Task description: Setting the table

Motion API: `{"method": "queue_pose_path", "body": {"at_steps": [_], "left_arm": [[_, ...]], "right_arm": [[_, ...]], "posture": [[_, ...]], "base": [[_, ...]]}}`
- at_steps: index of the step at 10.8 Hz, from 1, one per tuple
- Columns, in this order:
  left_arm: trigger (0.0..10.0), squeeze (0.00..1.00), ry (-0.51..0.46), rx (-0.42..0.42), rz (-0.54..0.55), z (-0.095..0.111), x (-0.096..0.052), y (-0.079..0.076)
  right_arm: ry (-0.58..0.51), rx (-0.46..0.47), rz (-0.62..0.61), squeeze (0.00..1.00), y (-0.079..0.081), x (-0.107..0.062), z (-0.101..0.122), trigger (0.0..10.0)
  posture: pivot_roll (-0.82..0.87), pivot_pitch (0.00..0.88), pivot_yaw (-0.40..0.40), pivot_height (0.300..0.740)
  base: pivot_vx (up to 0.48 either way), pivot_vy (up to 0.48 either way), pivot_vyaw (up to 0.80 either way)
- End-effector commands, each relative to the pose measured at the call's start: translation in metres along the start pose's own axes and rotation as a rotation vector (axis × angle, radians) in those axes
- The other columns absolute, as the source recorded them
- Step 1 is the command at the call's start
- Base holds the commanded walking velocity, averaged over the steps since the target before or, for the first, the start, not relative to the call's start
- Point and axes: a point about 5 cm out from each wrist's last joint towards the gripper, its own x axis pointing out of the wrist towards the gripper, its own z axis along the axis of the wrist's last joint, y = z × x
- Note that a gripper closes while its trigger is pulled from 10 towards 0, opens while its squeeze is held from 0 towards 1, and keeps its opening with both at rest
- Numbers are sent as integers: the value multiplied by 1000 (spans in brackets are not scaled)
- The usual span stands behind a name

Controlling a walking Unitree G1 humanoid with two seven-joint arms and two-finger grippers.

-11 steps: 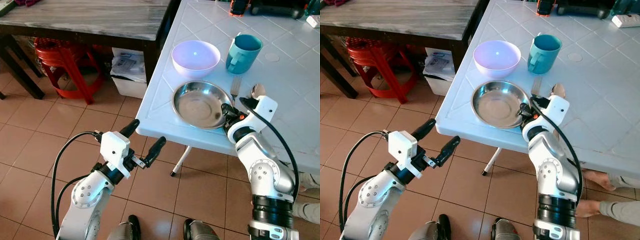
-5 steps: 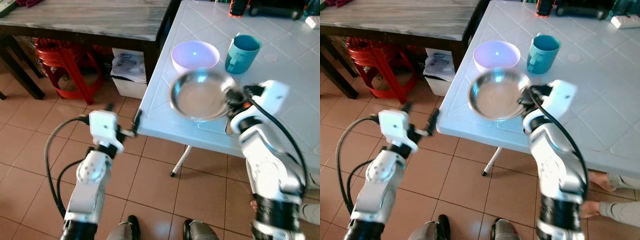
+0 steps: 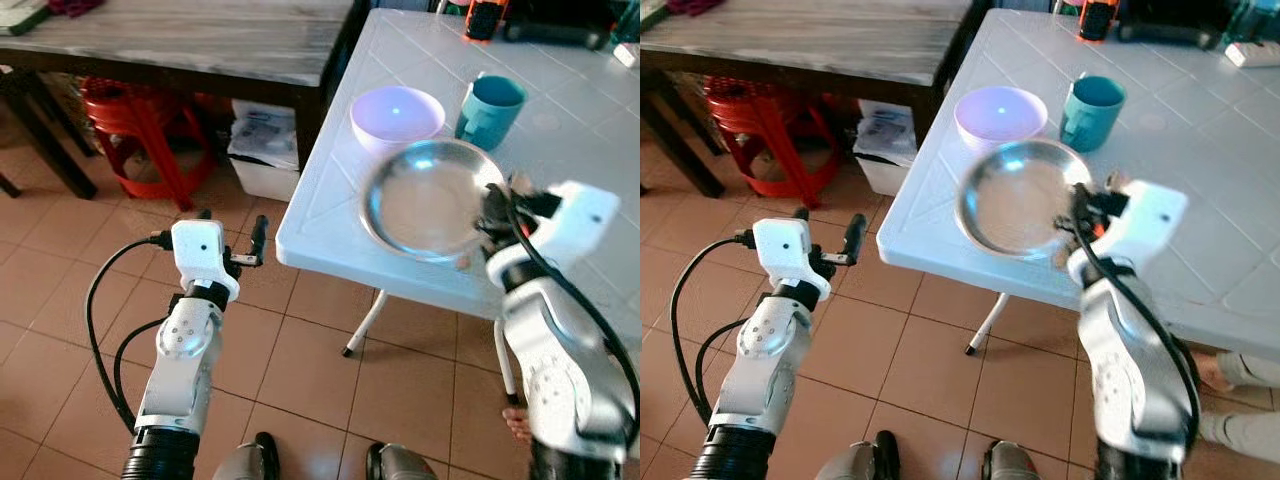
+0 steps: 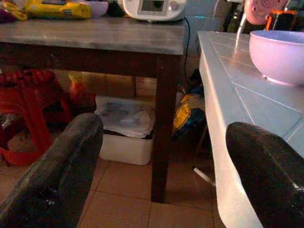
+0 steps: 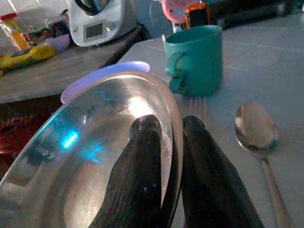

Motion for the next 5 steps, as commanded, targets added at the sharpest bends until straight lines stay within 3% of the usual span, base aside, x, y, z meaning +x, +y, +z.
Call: {"method": "queue_pose_path", "body": {"at_steps": [1,5], "left_arm": [[10000,0,23,-7,-4,-4,1,0],[10000,0,23,-9,-23,-2,1,-2]], "right_arm": [[-33,-6,5,0,3,-4,5,10000],[-33,-8,12,0,10,-6,2,10000]], "posture": [[-223,153,35,740],[-211,160,46,740]], "base": [[0,0,0],[0,0,0]]}}
